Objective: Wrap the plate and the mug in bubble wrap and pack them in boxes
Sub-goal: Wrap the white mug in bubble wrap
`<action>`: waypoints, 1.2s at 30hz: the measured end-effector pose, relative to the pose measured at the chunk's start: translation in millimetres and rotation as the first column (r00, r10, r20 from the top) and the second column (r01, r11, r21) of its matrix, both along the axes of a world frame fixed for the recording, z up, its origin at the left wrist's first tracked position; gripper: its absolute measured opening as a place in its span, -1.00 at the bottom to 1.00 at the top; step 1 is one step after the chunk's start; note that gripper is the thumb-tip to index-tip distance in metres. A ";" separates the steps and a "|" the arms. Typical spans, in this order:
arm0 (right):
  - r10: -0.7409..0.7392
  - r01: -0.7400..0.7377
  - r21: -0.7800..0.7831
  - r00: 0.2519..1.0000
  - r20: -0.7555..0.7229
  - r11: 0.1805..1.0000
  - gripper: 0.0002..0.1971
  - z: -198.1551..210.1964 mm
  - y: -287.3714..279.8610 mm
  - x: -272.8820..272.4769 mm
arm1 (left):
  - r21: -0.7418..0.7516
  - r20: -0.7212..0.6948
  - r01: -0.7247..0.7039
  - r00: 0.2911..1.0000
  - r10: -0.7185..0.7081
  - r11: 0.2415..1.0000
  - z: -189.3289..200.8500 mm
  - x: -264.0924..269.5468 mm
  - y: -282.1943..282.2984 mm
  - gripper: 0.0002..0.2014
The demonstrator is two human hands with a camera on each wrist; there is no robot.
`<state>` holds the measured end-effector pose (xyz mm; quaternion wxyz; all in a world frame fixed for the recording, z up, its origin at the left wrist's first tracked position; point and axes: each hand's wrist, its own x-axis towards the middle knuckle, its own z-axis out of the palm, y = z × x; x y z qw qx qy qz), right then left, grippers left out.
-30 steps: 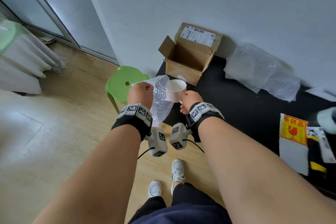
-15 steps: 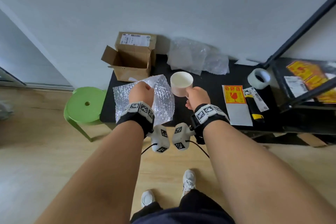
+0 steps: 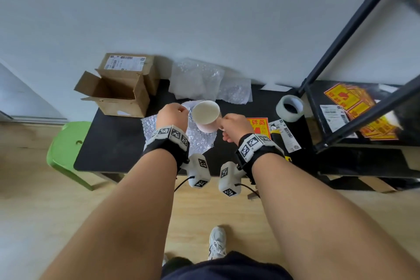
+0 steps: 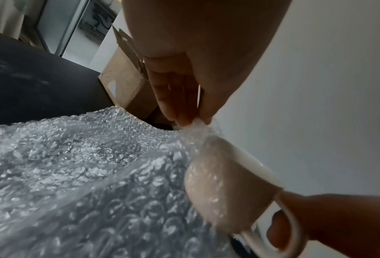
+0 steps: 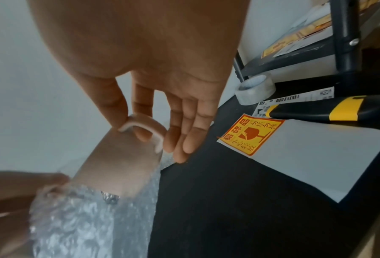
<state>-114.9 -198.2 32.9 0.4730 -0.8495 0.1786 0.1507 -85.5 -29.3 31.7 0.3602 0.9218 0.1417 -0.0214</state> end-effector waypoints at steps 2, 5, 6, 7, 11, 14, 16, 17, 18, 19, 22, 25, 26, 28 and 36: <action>0.060 -0.060 -0.019 0.998 -0.006 0.998 -0.84 -5.7 -8.8 2.1 | -0.020 0.000 0.049 0.999 -0.049 0.999 3.6 1.0 -11.3 -0.83; 0.170 -0.170 -0.081 0.985 -0.012 0.982 -0.86 -13.3 -16.3 5.5 | -0.057 -0.023 0.108 0.994 -0.110 0.992 3.1 5.1 -27.0 -0.86; 0.203 -0.204 -0.108 0.979 -0.022 0.973 -0.86 -15.7 -17.9 7.2 | -0.051 -0.033 0.132 0.990 -0.134 0.990 2.0 6.8 -32.0 -0.85; 0.232 -0.234 -0.130 0.972 -0.036 0.963 -0.85 -18.2 -19.3 8.7 | -0.048 -0.049 0.153 0.987 -0.155 0.987 0.3 8.2 -36.6 -0.84; 0.297 -0.308 -0.181 0.951 -0.086 0.934 -0.80 -31.8 -22.6 14.5 | -0.151 -0.126 0.206 0.966 -0.225 0.967 -10.1 12.9 -48.7 -0.81; 0.321 -0.347 -0.202 0.935 -0.152 0.916 -0.79 -45.2 -21.5 17.5 | -0.224 -0.179 0.161 0.963 -0.203 0.961 -22.8 16.6 -49.6 -0.79; 0.304 -0.335 -0.162 0.934 -0.188 0.928 -0.77 -57.2 -18.3 20.6 | -0.158 -0.174 0.132 0.972 -0.159 0.979 -32.7 20.2 -40.7 -0.80; 0.290 -0.319 -0.134 0.936 -0.201 0.938 -0.77 -63.7 -16.9 22.6 | -0.094 -0.175 0.116 0.976 -0.131 0.989 -38.2 22.2 -33.3 -0.82; 0.277 -0.305 -0.104 0.935 -0.221 0.947 -0.78 -69.6 -15.3 24.1 | -0.028 -0.179 0.092 0.979 -0.095 0.995 -44.9 24.1 -24.6 -0.78; 0.267 -0.292 -0.069 0.932 -0.244 0.954 -0.80 -74.3 -13.7 25.7 | 0.038 -0.197 0.067 0.979 -0.058 0.997 -51.9 25.6 -15.1 -0.71; 0.204 -0.201 0.043 0.928 -0.310 0.979 -0.81 -82.3 -12.1 32.0 | 0.226 -0.283 0.042 0.959 0.025 0.973 -72.1 24.6 9.5 -0.53; 0.067 -0.084 -0.014 0.874 -0.482 0.996 -0.78 -89.4 -4.1 47.0 | 0.260 -0.410 0.091 0.912 0.024 0.961 -92.8 23.6 26.9 -0.36; 0.036 -0.071 -0.044 0.839 -0.543 0.997 -0.78 -91.1 -0.2 49.7 | 0.210 -0.444 0.095 0.896 0.008 0.973 -98.4 23.5 29.4 -0.33; 0.031 -0.066 -0.036 0.800 -0.599 0.997 -0.73 -96.8 3.3 52.8 | 0.129 -0.470 0.103 0.882 -0.030 0.986 -104.6 21.8 27.4 -0.32; -0.020 0.074 0.070 0.812 -0.584 0.995 -0.60 -101.4 23.0 60.8 | 0.091 -0.420 0.172 0.900 -0.119 0.981 -97.9 24.4 28.5 -0.44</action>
